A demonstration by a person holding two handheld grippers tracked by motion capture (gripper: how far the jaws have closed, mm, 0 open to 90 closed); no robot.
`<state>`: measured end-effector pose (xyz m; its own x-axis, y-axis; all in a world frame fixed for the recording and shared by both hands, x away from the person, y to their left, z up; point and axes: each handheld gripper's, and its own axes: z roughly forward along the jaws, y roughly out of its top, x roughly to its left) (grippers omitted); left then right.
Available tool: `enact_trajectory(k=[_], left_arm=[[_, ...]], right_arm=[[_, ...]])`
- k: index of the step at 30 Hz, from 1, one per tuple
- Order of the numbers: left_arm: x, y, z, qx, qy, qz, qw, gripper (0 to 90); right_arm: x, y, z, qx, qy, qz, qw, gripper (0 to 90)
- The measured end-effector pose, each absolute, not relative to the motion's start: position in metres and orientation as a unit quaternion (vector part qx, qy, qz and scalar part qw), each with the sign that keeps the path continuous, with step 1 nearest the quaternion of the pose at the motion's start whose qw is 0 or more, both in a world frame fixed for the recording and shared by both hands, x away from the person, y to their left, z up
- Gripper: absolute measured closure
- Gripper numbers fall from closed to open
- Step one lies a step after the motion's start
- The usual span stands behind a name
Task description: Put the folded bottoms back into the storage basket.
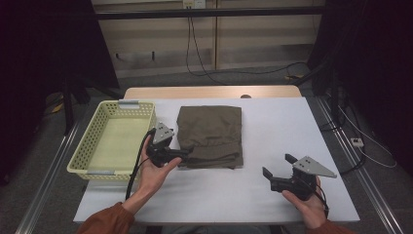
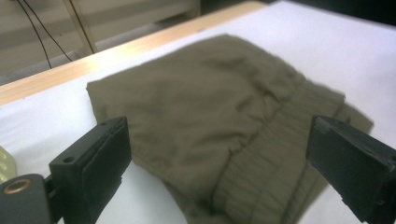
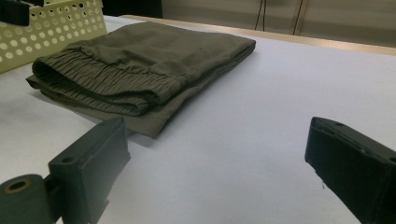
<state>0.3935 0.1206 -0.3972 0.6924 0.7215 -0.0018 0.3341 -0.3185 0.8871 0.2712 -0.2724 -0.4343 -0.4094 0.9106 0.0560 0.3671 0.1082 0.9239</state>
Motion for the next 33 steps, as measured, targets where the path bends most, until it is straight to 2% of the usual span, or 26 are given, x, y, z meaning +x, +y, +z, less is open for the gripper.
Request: enact_trajectory(k=[14,33], left_arm=[[0.426,0.118,-0.397,0.77,0.372,0.189,0.482,8.0],[0.462,0.102,-0.404,0.774,0.4,0.171,0.461,7.2]], right_arm=[[0.274,-0.269,-0.434,0.46,0.692,0.479,0.282,6.3],[0.276,-0.271,-0.436,0.461,0.692,0.482,0.275,6.3]])
